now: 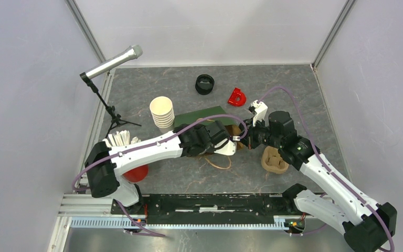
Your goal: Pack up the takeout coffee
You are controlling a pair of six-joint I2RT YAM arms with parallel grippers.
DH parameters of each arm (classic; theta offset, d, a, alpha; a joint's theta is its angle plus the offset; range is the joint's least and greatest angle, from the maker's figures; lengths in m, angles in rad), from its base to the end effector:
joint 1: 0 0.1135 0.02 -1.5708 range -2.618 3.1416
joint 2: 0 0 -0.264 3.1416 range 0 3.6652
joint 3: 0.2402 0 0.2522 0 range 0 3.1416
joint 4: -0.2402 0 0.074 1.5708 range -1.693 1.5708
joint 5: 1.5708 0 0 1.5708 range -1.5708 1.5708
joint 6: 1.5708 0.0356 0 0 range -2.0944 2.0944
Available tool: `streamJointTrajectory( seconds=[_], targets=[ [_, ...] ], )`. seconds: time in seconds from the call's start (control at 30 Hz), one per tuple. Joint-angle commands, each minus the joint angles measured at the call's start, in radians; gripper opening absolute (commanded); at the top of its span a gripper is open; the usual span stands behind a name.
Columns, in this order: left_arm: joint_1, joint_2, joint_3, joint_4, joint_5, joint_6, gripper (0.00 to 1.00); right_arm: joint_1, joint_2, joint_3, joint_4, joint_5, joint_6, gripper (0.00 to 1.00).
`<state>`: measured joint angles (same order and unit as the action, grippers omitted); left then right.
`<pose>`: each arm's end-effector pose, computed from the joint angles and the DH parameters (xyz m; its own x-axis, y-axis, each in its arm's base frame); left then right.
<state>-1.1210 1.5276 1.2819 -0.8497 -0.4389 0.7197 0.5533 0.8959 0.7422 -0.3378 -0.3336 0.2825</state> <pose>0.1481 -0.2721 0.2814 0.1909 0.9770 -0.0951 0.8042 -0.1001 0.5858 0.1651 0.1156 0.2906 -0.5925 -0.0564 -0.8036 -0.6008 0.6955 0.3942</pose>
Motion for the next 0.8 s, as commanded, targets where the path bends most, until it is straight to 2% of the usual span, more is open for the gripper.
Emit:
streamJointTrajectory(
  seconds=[0.0,0.77],
  targets=[
    [0.026,0.017,-0.009,0.042,-0.024,0.026,0.27,-0.004,-0.003,0.029,0.008,-0.010,-0.018,0.00],
    [0.131,0.048,-0.079,0.130,0.017,0.037,0.27,-0.003,0.002,0.038,0.001,-0.017,-0.021,0.00]
  ],
)
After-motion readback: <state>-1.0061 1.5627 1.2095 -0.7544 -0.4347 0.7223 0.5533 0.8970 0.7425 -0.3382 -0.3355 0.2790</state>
